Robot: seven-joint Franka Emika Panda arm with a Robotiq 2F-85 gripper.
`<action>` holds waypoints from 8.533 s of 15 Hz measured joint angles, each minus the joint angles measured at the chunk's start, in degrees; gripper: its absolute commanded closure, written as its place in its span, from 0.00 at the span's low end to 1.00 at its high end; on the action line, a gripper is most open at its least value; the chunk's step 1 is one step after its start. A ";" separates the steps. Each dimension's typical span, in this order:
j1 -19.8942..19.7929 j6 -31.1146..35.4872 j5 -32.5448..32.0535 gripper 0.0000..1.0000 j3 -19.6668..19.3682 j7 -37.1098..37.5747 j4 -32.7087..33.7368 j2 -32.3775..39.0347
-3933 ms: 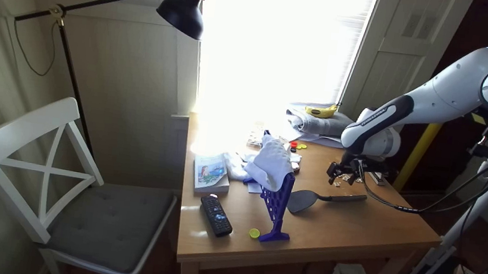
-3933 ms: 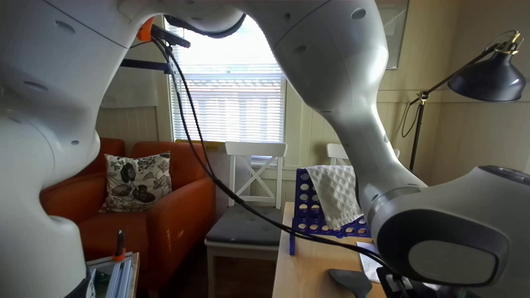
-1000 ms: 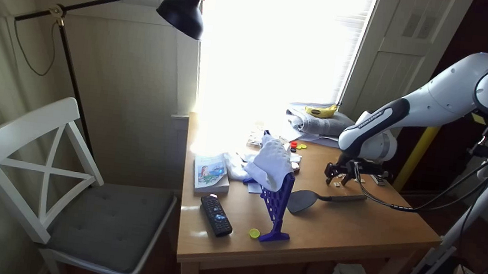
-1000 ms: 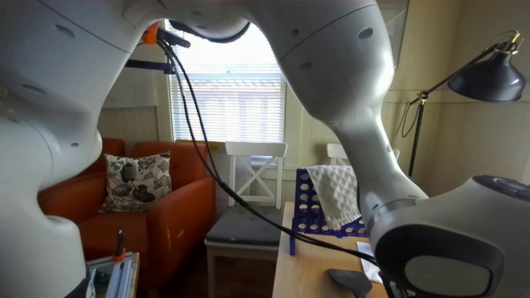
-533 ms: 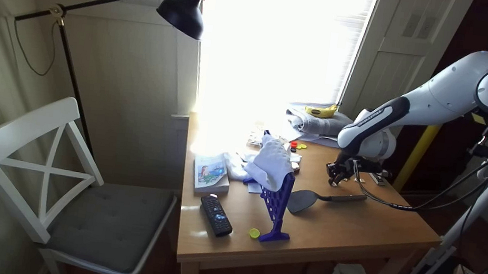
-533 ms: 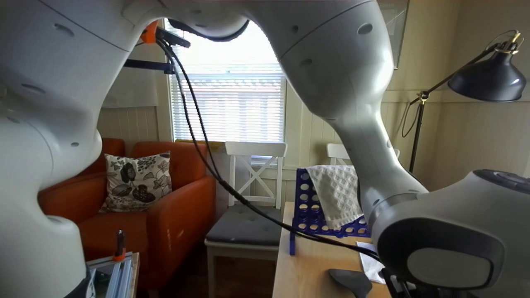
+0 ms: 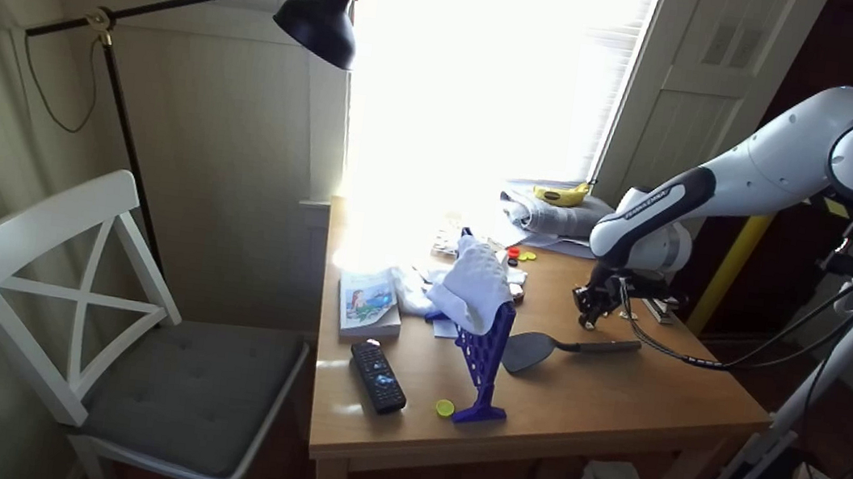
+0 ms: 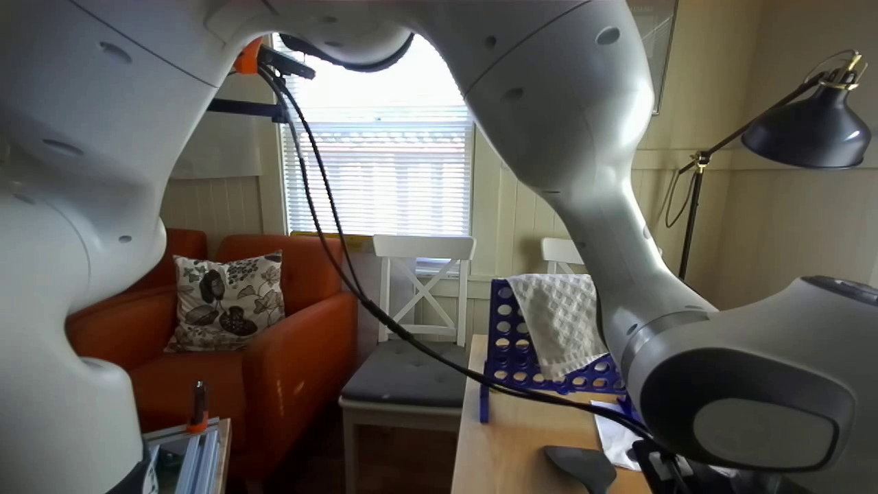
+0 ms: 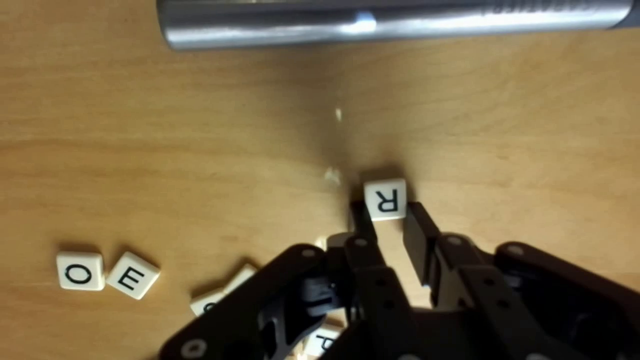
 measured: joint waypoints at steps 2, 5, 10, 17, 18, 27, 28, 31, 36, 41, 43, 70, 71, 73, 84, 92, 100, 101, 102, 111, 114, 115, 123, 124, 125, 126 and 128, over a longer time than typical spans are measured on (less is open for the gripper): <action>0.68 -0.01 0.00 0.95 -0.42 1.43 0.12 0.07; 3.46 0.00 -0.08 0.95 -1.98 7.59 0.59 0.08; 10.72 -0.06 -3.22 0.95 -6.00 19.79 2.22 0.39; 12.97 -0.02 -4.86 0.95 -6.30 22.06 6.74 4.26; 12.85 0.01 -4.86 0.95 -6.18 21.88 7.26 4.85; 12.08 0.02 -4.86 0.04 -6.11 21.25 8.82 6.27; 12.07 0.02 -4.86 0.01 -6.11 20.98 8.82 6.27; 12.05 -0.02 -4.86 0.00 -6.30 20.75 8.83 6.22; 10.66 -0.03 -4.86 0.00 -7.71 19.14 6.97 4.47; 3.57 -0.78 -4.26 0.00 -6.44 11.82 4.44 2.50; 0.34 -0.79 -3.89 0.00 -5.15 8.84 3.84 2.06; -23.65 5.67 -1.77 0.00 20.06 -55.43 -2.32 0.14; -23.76 5.32 -1.75 0.00 20.01 -56.00 -2.08 0.48; -23.79 5.13 -1.73 0.00 19.92 -56.27 -1.80 1.09; -22.99 5.46 2.34 0.00 18.93 -54.42 -1.22 0.66; -20.94 5.78 2.34 0.00 15.51 -49.00 -1.05 0.70; -19.83 5.88 2.30 0.00 13.17 -45.70 0.21 1.07; -19.80 5.88 2.30 0.00 13.18 -45.70 0.53 1.09; -19.79 5.88 2.30 0.00 13.17 -45.66 0.82 1.09; -19.75 4.23 2.30 0.00 14.81 -45.68 1.73 1.18; -19.71 2.82 2.30 0.00 15.31 -45.68 1.73 1.26; -19.69 2.62 2.30 0.00 15.38 -45.68 1.73 1.33; -19.29 2.56 2.30 0.00 15.15 -45.48 1.73 2.01; -19.21 2.56 2.30 0.00 15.07 -45.41 1.73 2.01; -19.15 2.56 2.30 0.00 15.02 -45.38 1.73 2.00; -19.08 2.56 2.30 0.00 14.94 -45.29 1.73 1.98; -18.51 2.57 2.30 0.00 14.27 -44.44 1.71 1.88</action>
